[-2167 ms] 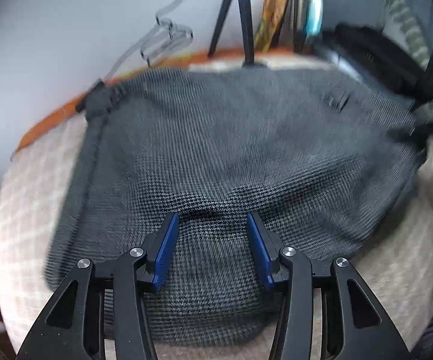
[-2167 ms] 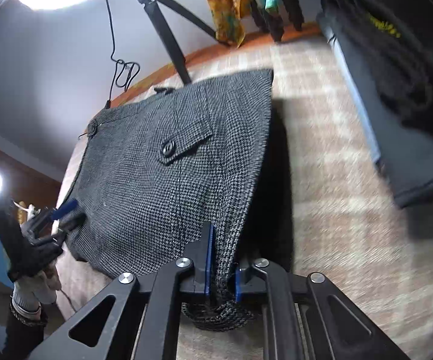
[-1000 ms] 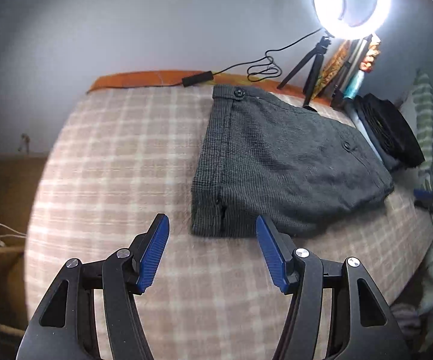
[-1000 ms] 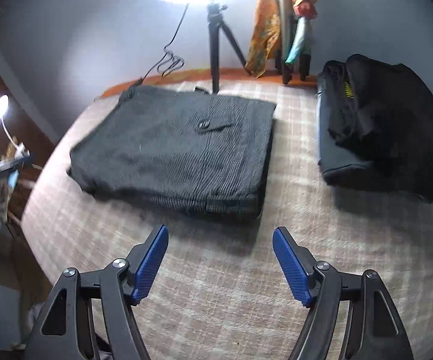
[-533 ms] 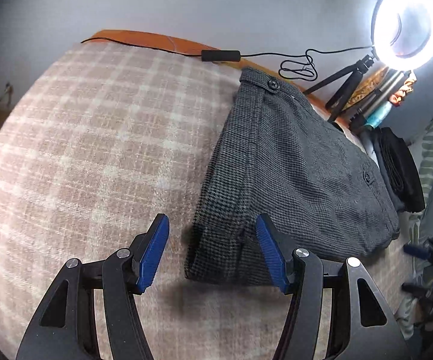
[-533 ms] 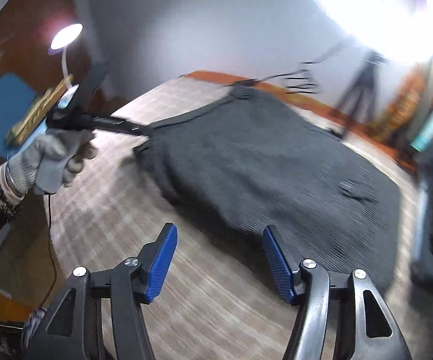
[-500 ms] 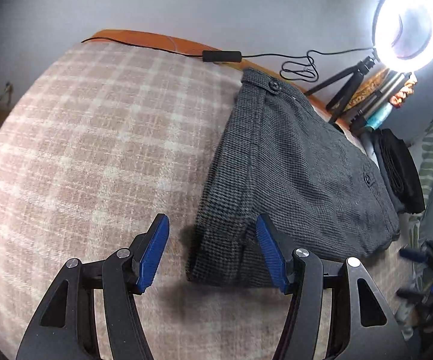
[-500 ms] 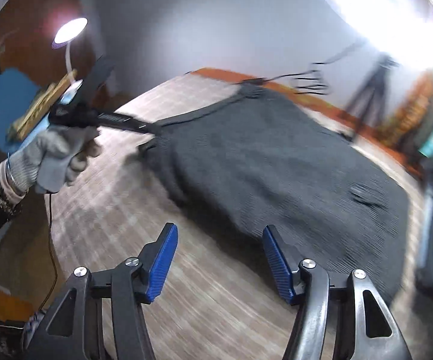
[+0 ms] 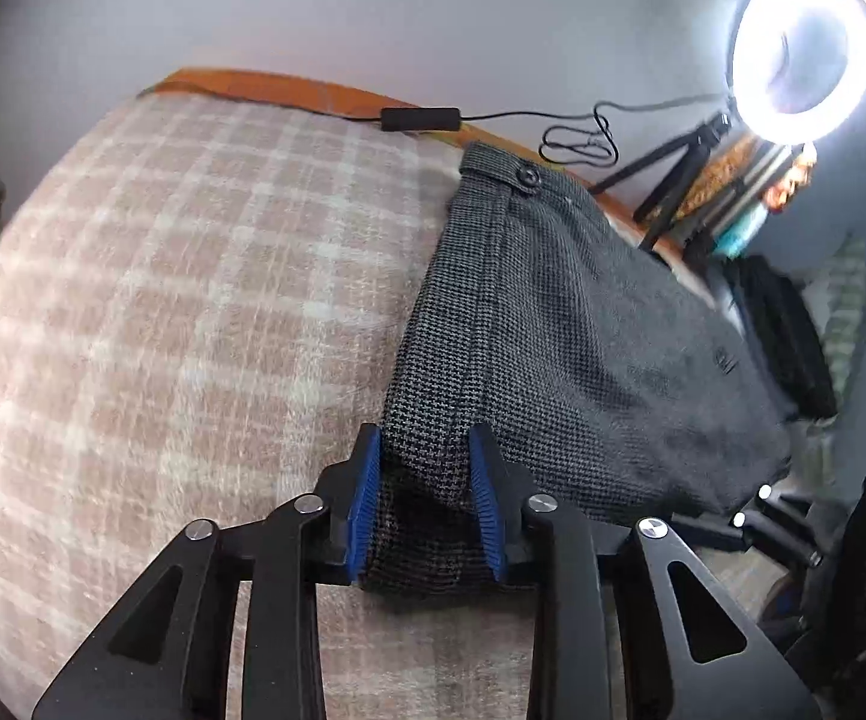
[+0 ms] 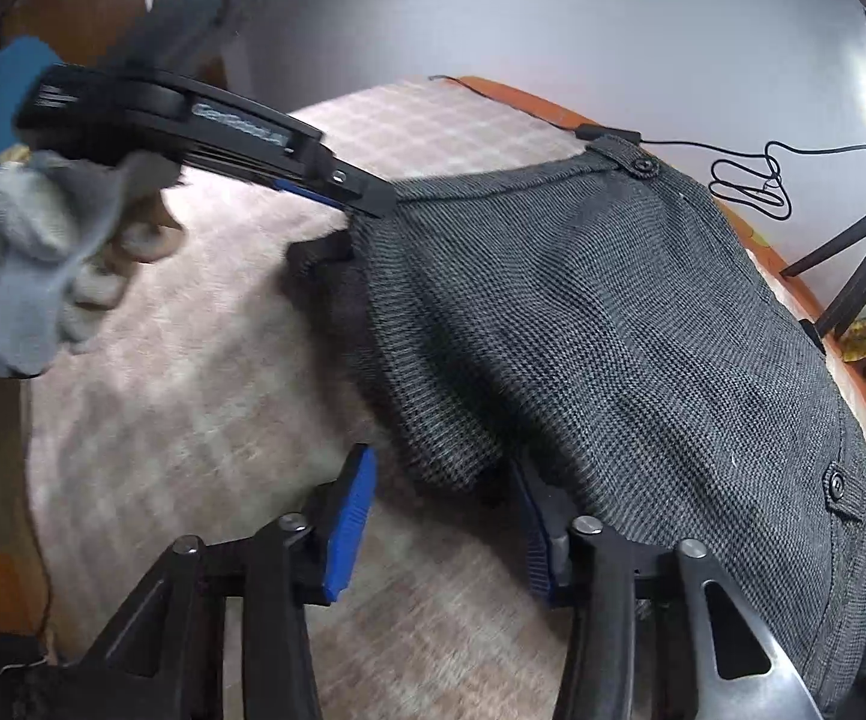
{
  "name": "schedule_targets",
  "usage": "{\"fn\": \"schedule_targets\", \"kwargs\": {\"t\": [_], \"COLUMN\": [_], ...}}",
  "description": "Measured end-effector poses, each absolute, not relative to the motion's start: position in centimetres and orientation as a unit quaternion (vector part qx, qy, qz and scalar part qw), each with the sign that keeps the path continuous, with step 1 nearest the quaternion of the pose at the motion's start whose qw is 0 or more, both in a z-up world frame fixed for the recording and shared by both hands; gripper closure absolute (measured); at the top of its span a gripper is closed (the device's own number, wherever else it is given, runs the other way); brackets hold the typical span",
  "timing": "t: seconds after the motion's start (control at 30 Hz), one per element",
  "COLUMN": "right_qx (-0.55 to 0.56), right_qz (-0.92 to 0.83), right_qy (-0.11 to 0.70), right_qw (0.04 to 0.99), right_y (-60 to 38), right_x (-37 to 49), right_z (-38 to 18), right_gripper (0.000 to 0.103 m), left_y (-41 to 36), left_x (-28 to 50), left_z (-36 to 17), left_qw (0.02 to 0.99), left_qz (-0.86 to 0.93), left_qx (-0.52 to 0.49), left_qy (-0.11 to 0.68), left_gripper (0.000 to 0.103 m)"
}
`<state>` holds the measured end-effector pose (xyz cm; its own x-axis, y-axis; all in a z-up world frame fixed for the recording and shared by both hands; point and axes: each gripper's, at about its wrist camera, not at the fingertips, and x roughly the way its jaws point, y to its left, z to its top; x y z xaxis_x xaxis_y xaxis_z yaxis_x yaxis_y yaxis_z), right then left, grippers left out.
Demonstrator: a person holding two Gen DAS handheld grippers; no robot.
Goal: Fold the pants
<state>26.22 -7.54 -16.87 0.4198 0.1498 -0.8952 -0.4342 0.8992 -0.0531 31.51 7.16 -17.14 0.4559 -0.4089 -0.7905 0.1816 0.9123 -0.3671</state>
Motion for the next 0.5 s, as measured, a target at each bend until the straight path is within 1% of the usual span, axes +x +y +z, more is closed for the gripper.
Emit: {"fn": "schedule_targets", "kwargs": {"t": [0.03,0.07,0.1,0.13,0.3,0.33,0.37,0.5], "right_qx": [-0.136,-0.127,-0.117,-0.114,-0.125,-0.124,-0.119,-0.102], "right_qz": [0.174,0.177,0.183,0.184,0.187,0.185,0.185,0.197], "right_qy": [0.512,0.513,0.514,0.513,0.511,0.51,0.508,0.491], "right_qw": [0.831,0.83,0.83,0.83,0.83,0.831,0.833,0.843], "right_y": [-7.6,-8.0,-8.1,-8.2,-7.6,-7.6,-7.7,-8.3], "right_x": [26.3,26.5,26.5,26.5,26.3,26.3,26.2,25.1], "right_z": [-16.9,-16.8,-16.7,-16.6,-16.8,-16.7,-16.5,-14.8], "right_gripper": [0.07,0.073,0.078,0.081,0.086,0.088,0.089,0.093], "left_y": [7.0,7.0,7.0,7.1,7.4,7.2,7.0,7.1], "left_x": [31.5,31.5,31.4,31.4,31.5,31.2,31.0,29.7], "left_z": [-17.1,-17.1,-17.0,-17.0,-17.6,-17.3,-17.0,-14.1], "left_qw": [0.846,0.846,0.848,0.849,0.844,0.848,0.852,0.866], "left_qz": [-0.177,-0.178,-0.177,-0.177,-0.177,-0.179,-0.179,-0.186], "left_qx": [-0.111,-0.111,-0.111,-0.114,-0.128,-0.117,-0.113,-0.112], "left_qy": [0.491,0.49,0.487,0.485,0.49,0.485,0.48,0.45], "left_gripper": [0.083,0.084,0.084,0.084,0.084,0.088,0.09,0.091]}}
